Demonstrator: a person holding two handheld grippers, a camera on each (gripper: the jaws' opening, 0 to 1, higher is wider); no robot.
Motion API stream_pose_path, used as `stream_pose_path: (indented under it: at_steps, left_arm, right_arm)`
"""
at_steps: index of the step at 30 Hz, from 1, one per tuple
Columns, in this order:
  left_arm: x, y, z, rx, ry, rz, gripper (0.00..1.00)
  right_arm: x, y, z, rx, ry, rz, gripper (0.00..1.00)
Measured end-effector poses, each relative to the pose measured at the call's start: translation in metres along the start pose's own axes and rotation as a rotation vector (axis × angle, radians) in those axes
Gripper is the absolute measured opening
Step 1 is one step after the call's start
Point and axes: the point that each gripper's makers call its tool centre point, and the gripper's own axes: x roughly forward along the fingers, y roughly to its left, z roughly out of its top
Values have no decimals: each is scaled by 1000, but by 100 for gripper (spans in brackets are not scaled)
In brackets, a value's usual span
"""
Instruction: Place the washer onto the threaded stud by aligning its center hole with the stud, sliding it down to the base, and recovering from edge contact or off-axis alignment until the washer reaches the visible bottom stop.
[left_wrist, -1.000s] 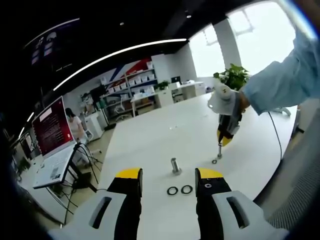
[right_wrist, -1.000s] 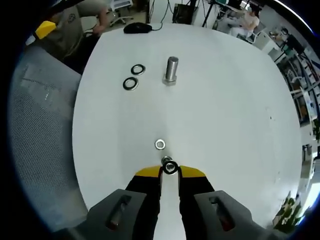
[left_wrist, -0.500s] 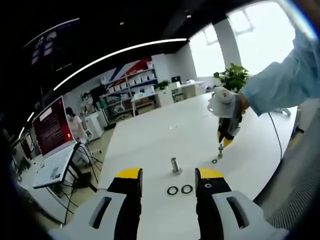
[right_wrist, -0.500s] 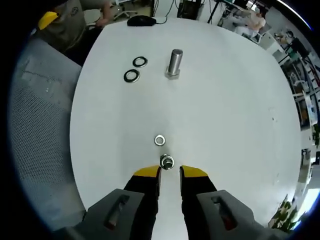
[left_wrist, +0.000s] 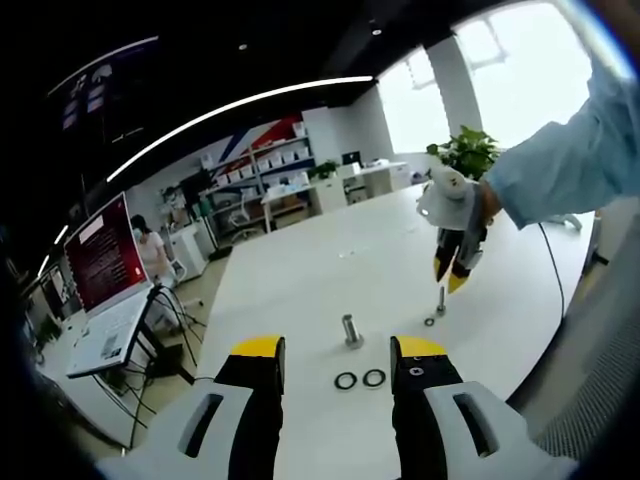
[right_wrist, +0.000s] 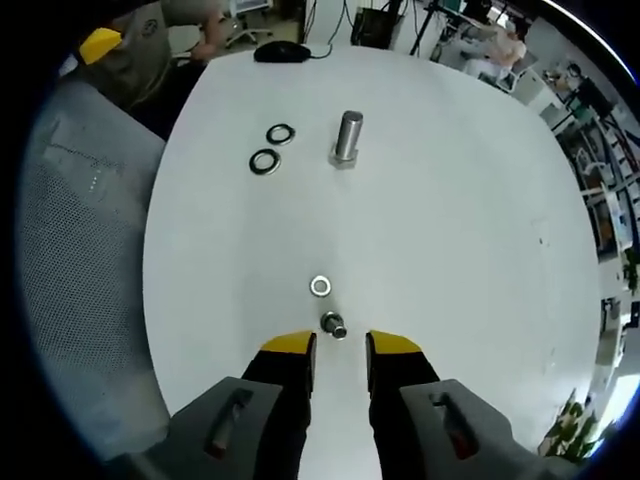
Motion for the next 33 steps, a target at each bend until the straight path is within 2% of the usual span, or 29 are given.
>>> stream_pose_path:
  at_steps: [12,21,33]
  left_arm:
    - [0,0,-1,-2,2,-1,40]
    - [0,0,-1,-1,2,-4,40]
    - [1,-1,-2,-2,9,-12,40]
  right_arm:
    - [6,11,18,-42,-39,28,25]
    - [16,13,21,-72,-31,42,27]
    - [43,21,18,-90,-5,72,31]
